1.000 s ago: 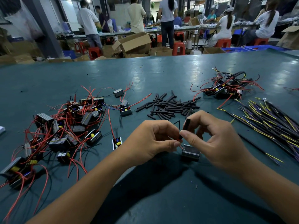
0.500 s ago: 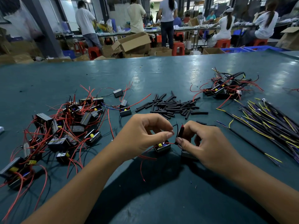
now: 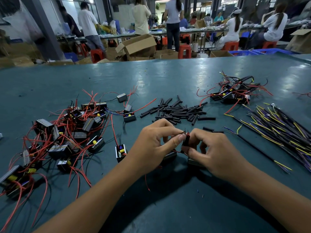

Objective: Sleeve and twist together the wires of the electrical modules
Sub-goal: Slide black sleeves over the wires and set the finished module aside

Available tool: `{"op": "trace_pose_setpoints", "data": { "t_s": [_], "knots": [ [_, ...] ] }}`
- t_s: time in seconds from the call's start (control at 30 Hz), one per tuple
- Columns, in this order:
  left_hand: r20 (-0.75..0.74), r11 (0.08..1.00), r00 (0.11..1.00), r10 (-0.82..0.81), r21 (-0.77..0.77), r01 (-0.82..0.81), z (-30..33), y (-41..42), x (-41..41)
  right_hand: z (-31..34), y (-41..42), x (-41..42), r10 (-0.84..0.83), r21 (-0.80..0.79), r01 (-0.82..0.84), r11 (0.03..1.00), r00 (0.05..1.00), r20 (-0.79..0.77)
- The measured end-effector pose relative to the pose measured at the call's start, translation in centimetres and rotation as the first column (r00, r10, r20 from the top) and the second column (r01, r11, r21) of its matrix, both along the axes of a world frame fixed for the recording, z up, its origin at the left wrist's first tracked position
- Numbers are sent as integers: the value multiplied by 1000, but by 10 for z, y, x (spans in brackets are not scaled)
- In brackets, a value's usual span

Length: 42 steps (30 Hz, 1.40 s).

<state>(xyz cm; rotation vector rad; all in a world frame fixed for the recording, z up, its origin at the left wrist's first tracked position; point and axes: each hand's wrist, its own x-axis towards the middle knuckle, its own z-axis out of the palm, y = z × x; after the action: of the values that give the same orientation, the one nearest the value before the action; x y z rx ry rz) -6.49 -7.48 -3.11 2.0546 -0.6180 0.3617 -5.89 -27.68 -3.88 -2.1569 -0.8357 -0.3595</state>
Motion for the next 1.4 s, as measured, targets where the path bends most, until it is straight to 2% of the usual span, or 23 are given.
{"op": "trace_pose_setpoints", "data": {
  "t_s": [0.1,0.2,0.37,0.47,0.67,0.8,0.97,1.03,1.13,1.23,1.33,1.4],
  "knots": [
    [-34,997,999,8,-72,-10,-2,0,-1,1,0,-1,-6,-15,5,1000,1000,-8],
    [-116,983,991,-68,-175,47,-4,-2,-1,1,0,-2,-12,-29,12,1000,1000,-12],
    [-126,980,989,-76,-192,51,-6,-4,-2,1,0,-1,-34,-16,34,999,999,-7],
    [-180,965,981,-74,-262,24,-6,-7,-1,0,0,-1,-26,-2,26,1000,999,-19],
    [-204,938,975,-84,-346,8,-4,-9,-3,1,1,-6,103,10,-102,995,992,-73],
    [-204,931,978,-35,-364,-43,-4,-12,-4,1,8,-10,117,37,-115,993,990,-81],
    [-185,949,982,29,-305,-86,-3,-13,-3,1,13,-8,35,28,-33,999,998,-58],
    [-204,953,978,28,-291,-88,-3,-11,-1,4,11,-5,70,31,-67,997,991,-111],
    [-241,963,970,10,-258,-74,-5,-7,3,11,-6,9,100,118,-75,990,969,-227],
    [-296,960,955,-25,-274,-60,-10,-6,5,12,-31,38,-87,136,122,983,967,-240],
    [-301,963,954,-13,-260,-68,-13,-9,6,3,-46,79,-407,-98,396,913,901,-151],
    [-282,968,959,3,-239,-73,-13,-9,6,-2,-51,104,-527,-326,474,818,844,-94]
  ]
}}
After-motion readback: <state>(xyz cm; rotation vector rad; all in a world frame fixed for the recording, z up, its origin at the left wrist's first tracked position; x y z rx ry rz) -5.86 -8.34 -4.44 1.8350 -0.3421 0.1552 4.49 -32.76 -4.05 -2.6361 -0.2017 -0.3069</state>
